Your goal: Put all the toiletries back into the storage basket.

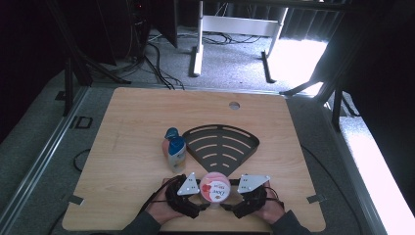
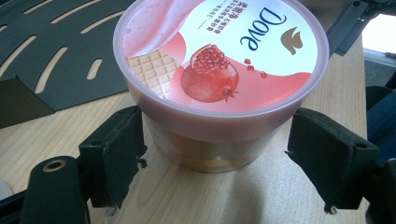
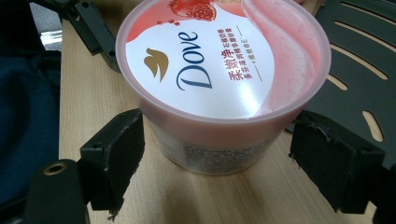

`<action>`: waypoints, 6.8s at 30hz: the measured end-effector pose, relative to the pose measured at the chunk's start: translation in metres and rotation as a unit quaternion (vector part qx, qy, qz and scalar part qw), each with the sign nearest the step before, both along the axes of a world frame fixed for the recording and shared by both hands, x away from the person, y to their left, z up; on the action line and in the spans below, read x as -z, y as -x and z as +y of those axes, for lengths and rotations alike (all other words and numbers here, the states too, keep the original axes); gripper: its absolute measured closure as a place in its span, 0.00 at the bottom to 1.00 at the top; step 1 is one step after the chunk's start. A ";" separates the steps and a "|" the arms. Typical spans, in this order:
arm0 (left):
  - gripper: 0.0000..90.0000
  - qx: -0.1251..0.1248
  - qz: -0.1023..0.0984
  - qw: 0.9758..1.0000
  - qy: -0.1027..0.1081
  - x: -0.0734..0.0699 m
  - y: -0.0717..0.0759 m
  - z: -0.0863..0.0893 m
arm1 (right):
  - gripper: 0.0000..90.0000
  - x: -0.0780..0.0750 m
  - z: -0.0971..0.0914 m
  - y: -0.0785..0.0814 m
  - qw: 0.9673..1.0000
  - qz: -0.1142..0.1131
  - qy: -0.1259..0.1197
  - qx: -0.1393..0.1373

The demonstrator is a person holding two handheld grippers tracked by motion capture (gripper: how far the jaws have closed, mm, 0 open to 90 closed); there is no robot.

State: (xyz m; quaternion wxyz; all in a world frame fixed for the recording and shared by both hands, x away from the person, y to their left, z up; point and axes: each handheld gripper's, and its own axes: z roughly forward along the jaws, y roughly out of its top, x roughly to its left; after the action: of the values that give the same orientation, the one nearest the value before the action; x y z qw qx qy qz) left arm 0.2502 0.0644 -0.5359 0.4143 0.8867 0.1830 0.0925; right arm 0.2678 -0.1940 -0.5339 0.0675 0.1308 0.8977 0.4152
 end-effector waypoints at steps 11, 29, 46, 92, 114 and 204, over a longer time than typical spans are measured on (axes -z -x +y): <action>0.21 -0.002 -0.002 1.000 -0.006 -0.002 0.002 -0.002 | 0.20 -0.001 0.000 0.002 1.000 0.000 0.004 0.000; 0.21 -0.004 -0.009 1.000 -0.006 -0.012 0.005 -0.007 | 0.20 -0.008 -0.005 0.002 1.000 0.002 -0.002 -0.002; 0.21 -0.016 -0.011 1.000 -0.020 -0.015 -0.003 -0.015 | 0.19 -0.012 -0.008 -0.010 1.000 -0.001 0.014 -0.010; 0.22 -0.054 -0.013 0.998 -0.038 -0.022 -0.036 -0.035 | 0.19 -0.017 -0.020 -0.053 1.000 0.001 0.022 -0.010; 0.22 -0.077 -0.016 0.996 -0.040 -0.019 -0.052 -0.045 | 0.19 -0.016 -0.024 -0.070 1.000 -0.009 0.029 0.005; 0.24 -0.144 -0.003 0.989 -0.023 -0.018 -0.120 -0.089 | 0.19 -0.019 -0.051 -0.137 0.996 0.023 0.034 0.085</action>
State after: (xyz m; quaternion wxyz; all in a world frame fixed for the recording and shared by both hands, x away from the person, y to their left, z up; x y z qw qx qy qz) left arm 0.3705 -0.0248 -0.5179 0.3770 0.8601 0.3053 0.1577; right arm 0.4052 -0.2450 -0.5144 0.0863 0.2134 0.8982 0.3744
